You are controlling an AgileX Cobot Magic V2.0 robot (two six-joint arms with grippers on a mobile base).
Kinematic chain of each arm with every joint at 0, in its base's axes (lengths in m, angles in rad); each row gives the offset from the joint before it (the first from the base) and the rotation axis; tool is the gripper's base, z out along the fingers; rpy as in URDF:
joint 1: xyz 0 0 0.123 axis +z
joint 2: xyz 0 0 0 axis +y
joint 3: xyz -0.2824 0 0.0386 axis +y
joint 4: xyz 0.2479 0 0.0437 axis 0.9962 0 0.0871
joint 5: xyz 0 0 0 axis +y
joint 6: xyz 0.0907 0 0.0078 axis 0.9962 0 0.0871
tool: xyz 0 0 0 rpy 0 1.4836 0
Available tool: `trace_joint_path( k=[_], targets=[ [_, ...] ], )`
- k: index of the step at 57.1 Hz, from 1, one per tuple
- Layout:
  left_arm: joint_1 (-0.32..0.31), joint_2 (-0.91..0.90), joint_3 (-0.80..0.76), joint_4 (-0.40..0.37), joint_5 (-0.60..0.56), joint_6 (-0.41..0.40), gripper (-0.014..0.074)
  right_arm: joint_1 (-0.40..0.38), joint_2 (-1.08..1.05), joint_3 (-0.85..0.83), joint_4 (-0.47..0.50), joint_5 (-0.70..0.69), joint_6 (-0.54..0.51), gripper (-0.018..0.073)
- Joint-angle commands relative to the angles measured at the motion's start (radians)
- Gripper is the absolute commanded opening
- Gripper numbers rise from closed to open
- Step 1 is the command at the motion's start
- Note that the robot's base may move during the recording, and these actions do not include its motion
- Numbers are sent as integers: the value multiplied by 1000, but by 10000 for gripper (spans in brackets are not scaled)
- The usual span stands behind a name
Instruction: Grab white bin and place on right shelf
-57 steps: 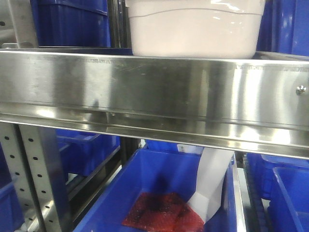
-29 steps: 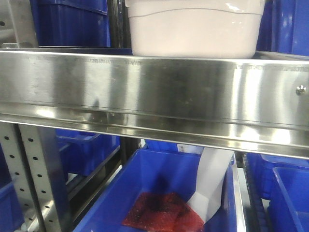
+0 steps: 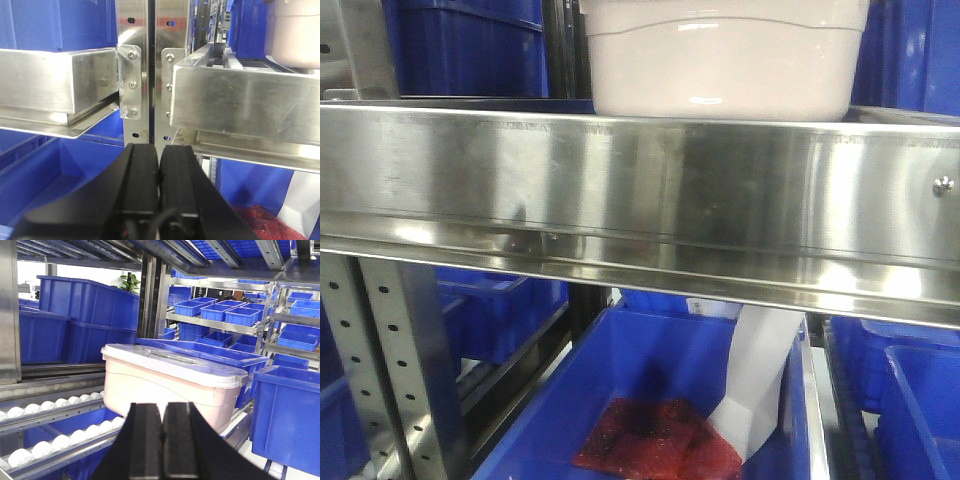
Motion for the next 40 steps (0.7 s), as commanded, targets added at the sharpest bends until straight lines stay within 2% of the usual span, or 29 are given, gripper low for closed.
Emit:
trace_joint_path(
  k=[1,33,40],
  targets=[
    [-7,-12,9,3,-88,-7,-126,1,12,-30,28,-20,0,68],
    [-7,-12,9,3,-88,-7,-126,1,12,-30,28,-20,0,68],
    [-7,-12,9,3,-88,-7,-126,1,12,-30,28,-56,0,68]
  ],
)
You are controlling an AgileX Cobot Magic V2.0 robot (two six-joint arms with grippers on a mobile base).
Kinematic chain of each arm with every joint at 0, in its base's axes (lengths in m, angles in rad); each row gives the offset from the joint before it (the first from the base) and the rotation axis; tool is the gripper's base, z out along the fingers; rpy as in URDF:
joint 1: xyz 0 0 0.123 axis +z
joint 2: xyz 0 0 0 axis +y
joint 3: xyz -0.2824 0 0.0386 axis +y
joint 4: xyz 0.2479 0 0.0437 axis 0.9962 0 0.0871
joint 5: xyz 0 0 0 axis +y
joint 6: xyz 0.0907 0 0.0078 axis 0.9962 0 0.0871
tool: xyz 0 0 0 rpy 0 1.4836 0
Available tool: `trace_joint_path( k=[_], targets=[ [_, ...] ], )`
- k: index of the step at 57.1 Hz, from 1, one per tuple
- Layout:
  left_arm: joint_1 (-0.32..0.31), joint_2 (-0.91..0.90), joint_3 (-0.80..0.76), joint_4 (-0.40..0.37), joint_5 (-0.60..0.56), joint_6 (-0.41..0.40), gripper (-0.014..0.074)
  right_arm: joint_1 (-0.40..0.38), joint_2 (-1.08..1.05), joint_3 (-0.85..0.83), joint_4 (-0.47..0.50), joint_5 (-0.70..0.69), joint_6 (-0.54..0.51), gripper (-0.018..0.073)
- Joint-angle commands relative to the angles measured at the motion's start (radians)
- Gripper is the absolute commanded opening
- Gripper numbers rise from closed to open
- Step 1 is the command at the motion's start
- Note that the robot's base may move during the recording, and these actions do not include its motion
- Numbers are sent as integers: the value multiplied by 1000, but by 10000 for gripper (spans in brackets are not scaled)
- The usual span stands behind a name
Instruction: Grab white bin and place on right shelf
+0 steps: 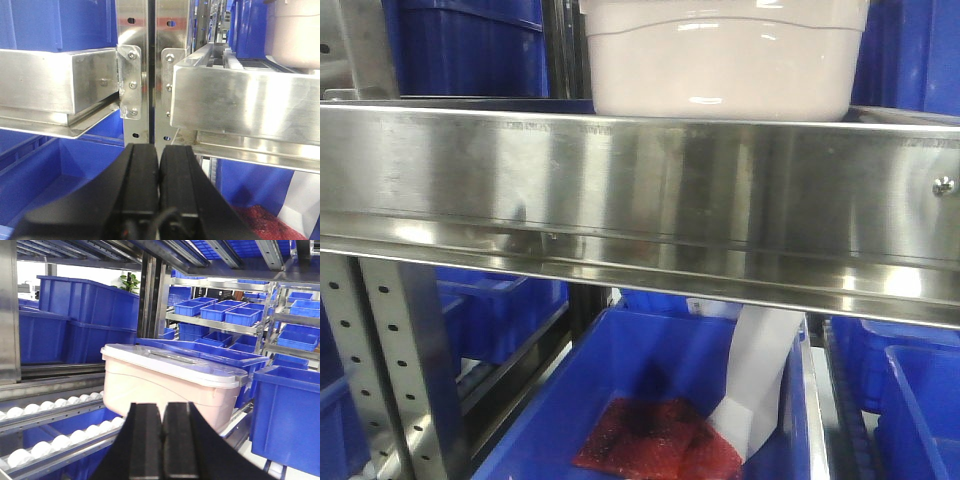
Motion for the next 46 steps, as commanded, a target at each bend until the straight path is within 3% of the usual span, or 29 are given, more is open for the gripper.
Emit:
trace_joint_path(
  k=[1,7,10,15,25,35,42,46],
  targets=[
    [-7,-12,9,3,-88,-7,-126,1,13,-30,28,-54,-2,68],
    [-7,-12,9,3,-88,-7,-126,1,13,-30,12,-79,8,68],
    [-7,-12,9,3,-88,-7,-126,1,13,-30,-41,-93,48,68],
    [-7,-12,9,3,-88,-7,-126,1,13,-30,-237,-105,217,68],
    [-7,-12,9,3,-88,-7,-126,1,13,-30,-761,-105,757,68],
    [-7,-12,9,3,-88,-7,-126,2,13,-30,-1201,-105,1196,68],
    [-7,-12,9,3,-88,-7,-126,12,13,-29,-1409,-107,1367,68],
    [-7,-12,9,3,-88,-7,-126,25,11,-16,-1432,-133,1371,68]
  ],
)
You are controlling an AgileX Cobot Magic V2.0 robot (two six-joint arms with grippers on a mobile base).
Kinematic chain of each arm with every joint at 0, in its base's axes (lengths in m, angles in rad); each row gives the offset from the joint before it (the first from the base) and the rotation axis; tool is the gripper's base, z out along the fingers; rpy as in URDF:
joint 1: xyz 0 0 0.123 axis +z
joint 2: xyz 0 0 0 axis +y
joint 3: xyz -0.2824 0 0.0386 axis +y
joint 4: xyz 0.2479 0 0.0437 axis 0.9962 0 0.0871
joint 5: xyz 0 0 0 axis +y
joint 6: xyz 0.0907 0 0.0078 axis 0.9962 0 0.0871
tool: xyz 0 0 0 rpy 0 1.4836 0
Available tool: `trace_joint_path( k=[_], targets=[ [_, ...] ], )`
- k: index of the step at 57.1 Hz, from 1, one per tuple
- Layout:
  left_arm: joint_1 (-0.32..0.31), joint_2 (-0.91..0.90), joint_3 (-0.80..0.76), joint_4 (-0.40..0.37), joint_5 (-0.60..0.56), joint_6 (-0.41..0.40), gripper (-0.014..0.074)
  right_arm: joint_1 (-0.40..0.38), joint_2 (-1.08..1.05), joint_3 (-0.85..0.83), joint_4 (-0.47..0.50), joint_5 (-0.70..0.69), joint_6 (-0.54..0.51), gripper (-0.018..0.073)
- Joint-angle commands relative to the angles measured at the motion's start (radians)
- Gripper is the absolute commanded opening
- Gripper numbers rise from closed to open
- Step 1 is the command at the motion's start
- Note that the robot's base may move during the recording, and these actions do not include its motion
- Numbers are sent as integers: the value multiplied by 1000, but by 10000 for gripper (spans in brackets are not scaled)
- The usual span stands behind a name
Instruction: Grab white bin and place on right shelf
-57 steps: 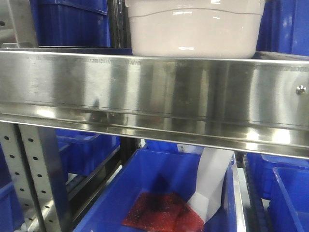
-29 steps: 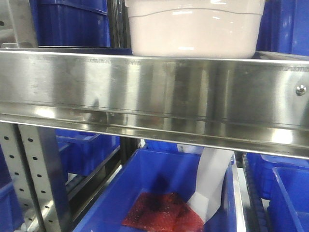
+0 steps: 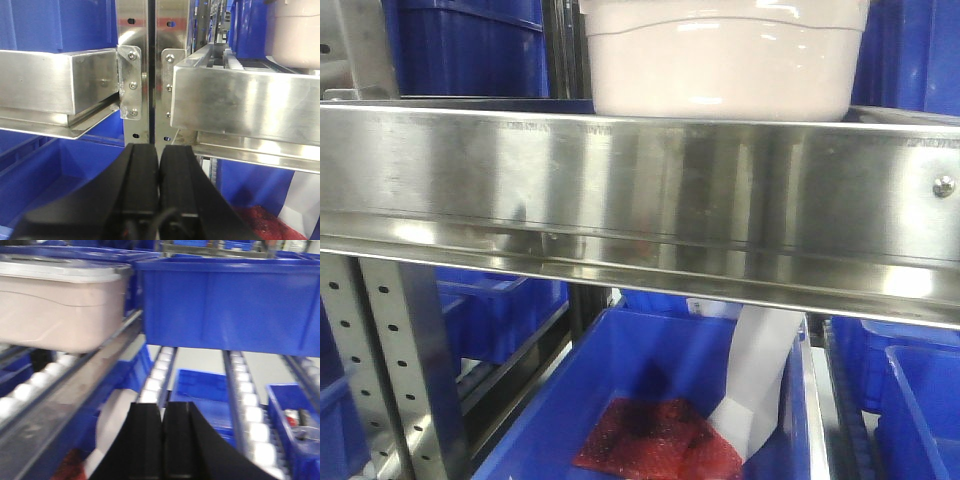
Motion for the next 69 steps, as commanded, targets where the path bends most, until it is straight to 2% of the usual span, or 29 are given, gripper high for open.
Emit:
trace_joint_path(
  k=[1,13,31,40,44,69],
  targets=[
    [-7,-12,9,1,-87,-7,-126,16,9,-8,-77,-111,47,68],
    [-7,-12,9,1,-87,-7,-126,67,-69,117,-100,-231,47,68],
    [-7,-12,9,1,-87,-7,-126,71,-257,379,-86,-456,47,68],
    [-7,-12,9,1,-87,-7,-126,70,-303,496,17,-584,47,68],
    [-7,-12,9,1,-87,-7,-126,70,-315,497,59,-551,47,68],
    [-7,-12,9,1,-87,-7,-126,70,-315,497,27,-452,45,68]
  ],
)
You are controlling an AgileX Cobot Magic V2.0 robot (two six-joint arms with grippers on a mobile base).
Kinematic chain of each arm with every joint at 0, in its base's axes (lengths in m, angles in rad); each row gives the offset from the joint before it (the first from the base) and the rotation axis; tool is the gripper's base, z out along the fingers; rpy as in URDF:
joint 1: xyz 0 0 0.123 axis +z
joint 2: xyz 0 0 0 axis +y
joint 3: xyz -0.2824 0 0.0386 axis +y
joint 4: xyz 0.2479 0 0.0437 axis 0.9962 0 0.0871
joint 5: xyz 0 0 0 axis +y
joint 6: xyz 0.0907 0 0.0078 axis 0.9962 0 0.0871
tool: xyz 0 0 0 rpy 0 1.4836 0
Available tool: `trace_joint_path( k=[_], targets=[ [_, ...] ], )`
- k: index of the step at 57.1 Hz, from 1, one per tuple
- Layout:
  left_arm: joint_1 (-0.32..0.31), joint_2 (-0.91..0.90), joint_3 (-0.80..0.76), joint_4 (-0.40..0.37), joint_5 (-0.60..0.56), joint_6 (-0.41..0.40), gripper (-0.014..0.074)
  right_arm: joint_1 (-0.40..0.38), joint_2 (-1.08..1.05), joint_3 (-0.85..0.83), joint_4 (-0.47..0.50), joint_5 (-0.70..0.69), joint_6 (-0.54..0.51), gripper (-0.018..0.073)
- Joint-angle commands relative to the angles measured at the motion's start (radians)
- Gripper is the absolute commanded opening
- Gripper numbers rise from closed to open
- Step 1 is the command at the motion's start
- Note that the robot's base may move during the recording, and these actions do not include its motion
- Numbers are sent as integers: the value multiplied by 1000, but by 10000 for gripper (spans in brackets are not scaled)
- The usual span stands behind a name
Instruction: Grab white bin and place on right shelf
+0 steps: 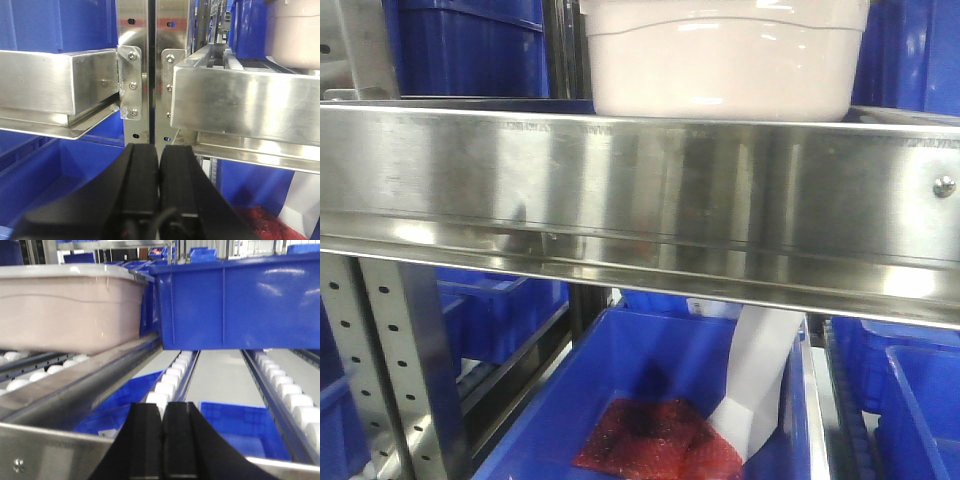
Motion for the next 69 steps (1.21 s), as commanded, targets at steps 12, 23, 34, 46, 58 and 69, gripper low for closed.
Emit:
trace_joint_path(
  k=[12,23,34,46,58,69],
  targets=[
    [-7,-12,9,1,-87,-7,-126,1,-1,-2,-9,-51,0,68],
    [-7,-12,9,1,-87,-7,-126,1,-1,-2,-9,-51,0,68],
    [-7,-12,9,1,-87,-7,-126,1,-1,-2,-9,-51,0,68],
    [-7,-12,9,1,-87,-7,-126,0,-1,-2,-9,-51,0,68],
    [-7,-12,9,1,-87,-7,-126,-1,-5,-2,-9,-51,0,68],
    [-7,-12,9,1,-87,-7,-126,-35,-20,-2,-9,-52,0,68]
  ],
)
